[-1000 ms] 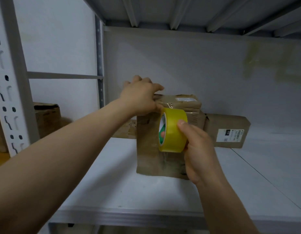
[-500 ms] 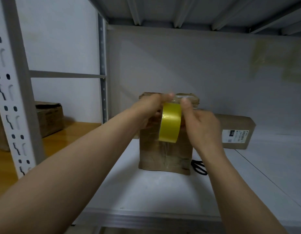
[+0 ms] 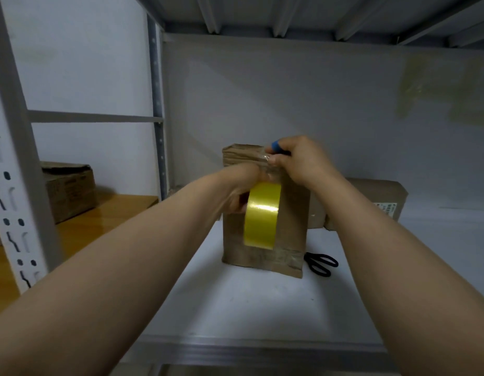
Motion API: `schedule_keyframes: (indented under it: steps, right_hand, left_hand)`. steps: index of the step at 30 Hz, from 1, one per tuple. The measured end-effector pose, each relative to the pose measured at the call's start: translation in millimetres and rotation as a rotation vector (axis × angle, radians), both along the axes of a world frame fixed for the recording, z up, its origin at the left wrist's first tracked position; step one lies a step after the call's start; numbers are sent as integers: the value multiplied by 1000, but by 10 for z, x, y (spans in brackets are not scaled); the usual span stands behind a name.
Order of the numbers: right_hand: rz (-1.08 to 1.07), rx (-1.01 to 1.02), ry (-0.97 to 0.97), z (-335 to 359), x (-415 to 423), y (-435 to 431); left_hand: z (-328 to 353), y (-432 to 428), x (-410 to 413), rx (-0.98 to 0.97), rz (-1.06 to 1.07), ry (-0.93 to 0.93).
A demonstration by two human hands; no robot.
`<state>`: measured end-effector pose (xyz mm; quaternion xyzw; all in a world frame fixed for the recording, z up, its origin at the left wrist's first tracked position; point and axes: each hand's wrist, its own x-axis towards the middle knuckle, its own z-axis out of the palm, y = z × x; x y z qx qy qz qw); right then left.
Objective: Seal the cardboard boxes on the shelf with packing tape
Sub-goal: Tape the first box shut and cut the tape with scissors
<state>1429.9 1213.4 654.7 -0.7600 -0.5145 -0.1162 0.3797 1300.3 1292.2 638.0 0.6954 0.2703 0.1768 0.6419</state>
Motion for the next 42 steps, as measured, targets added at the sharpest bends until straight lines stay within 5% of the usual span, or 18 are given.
schedule_keyframes:
  steps: [6,12,15,18,21,24,26,34,40,42]
  right_hand:
    - [-4,58,12,-94,101,94]
    - [14,105,-79,-127,173,139]
    - [-29,499,-60,-284,175,-95]
    - [-305,861,320,-643,244,-374]
    - [-537,253,550,-1148,477,-418]
    - [-448,-397,426,-1558,557,-365]
    - [-403,-661,251,-1691,545,-321]
    - [-447,-1009,101,-1326,406,-596]
    - [-369,-720,500,-923,489,-1034]
    - [-305,-762,552,-918,464,-1077]
  left_hand:
    - [-176,-36,4,-153,63,151]
    - [-71,-116,55,-161,113,11]
    - [-101,-141,123,-196,75,7]
    - [-123,-64,160,-157,105,-6]
    - [-129,-4,183,-114,116,0]
    - [-144,29,207,-90,124,7]
    - [-150,31,193,-70,137,29]
    - [-139,-21,179,-74,110,24]
    - [-191,28,164,-149,70,-12]
    - [-189,46,154,-143,74,-6]
